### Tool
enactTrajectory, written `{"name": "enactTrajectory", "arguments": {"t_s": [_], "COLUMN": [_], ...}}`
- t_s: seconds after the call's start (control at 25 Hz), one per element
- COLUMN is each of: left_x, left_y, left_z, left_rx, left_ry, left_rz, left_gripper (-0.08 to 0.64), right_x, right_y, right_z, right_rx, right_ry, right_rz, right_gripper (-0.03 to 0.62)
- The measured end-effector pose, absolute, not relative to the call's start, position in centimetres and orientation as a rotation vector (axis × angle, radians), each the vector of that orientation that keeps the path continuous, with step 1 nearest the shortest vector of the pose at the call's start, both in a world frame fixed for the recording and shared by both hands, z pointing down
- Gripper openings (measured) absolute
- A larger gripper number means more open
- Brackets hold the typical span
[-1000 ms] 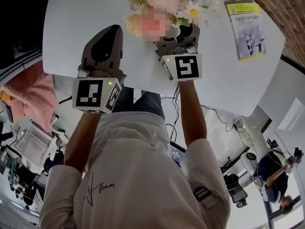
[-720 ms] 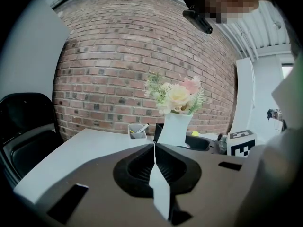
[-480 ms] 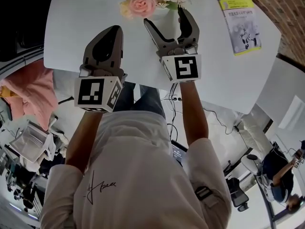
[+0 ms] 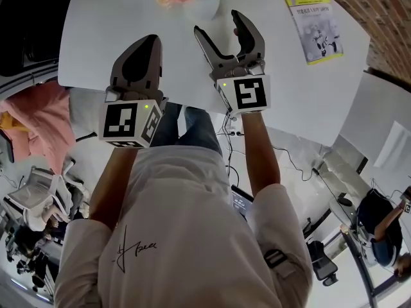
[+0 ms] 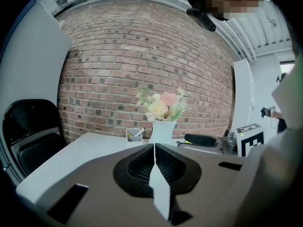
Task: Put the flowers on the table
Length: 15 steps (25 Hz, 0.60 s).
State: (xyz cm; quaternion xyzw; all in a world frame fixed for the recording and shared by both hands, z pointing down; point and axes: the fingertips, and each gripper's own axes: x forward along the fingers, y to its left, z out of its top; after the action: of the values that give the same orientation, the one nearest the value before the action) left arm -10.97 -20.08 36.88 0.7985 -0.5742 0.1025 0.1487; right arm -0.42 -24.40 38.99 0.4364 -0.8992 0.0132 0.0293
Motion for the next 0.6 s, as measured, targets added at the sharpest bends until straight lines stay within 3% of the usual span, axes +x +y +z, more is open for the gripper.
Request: {"name": "enactTrajectory", "arguments": {"t_s": [0.6], "left_x": [-9.1], "left_y": [-16.7], "left_z": [33.4], "left_rx": [2.331], "left_ry": [-1.65], "left_rz": [0.166], "left_gripper": [0.011], "right_x": [1.6], "right_y": [-18.5], "right_z": [35.4], "right_rx": [1.355], "right_ry": [-2.776], "right_rz": [0.08], "right_gripper": [0.246]}}
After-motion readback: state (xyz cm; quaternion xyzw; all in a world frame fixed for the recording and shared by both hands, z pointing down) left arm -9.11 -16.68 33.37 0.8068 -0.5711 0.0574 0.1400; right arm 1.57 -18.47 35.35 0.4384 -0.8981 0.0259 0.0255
